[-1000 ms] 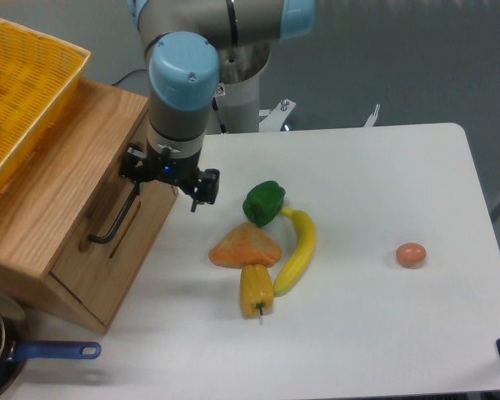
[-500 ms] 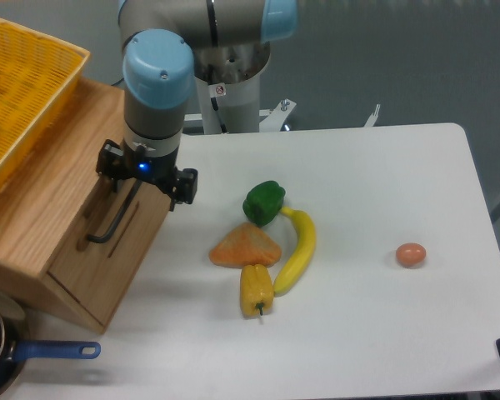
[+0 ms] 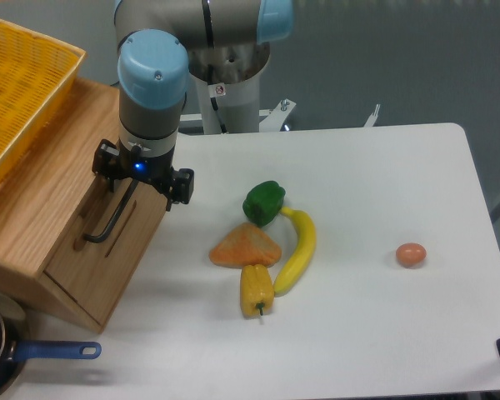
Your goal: Slide open the top drawer
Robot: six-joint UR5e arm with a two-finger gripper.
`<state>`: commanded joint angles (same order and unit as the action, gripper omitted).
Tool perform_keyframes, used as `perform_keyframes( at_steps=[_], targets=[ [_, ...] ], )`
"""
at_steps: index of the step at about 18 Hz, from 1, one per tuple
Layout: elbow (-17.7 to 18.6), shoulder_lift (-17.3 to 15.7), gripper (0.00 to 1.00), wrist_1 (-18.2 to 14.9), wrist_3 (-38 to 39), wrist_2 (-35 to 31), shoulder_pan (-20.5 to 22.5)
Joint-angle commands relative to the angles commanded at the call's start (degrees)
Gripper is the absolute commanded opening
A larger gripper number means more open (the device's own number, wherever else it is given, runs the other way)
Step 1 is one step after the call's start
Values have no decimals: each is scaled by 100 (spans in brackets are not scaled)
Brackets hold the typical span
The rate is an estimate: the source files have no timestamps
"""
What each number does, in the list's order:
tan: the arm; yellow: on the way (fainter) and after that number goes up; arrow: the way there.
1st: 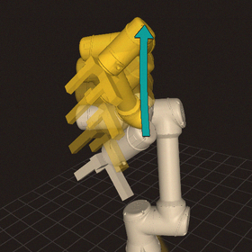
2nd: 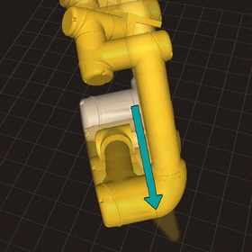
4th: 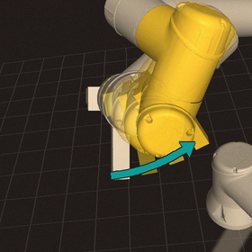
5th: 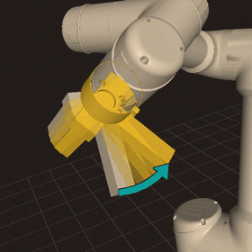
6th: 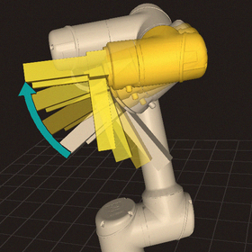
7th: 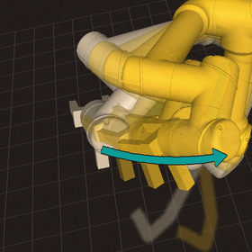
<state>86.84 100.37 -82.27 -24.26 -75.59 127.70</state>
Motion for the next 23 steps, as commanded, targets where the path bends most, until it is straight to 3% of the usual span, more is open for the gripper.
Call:
perform_keyframes(
  at_steps=[6, 23],
  targets=[
    [-9, -35, 100, -18, -70, -9, 308],
    [0, 0, 100, -9, -9, 70, 115]
  ],
)
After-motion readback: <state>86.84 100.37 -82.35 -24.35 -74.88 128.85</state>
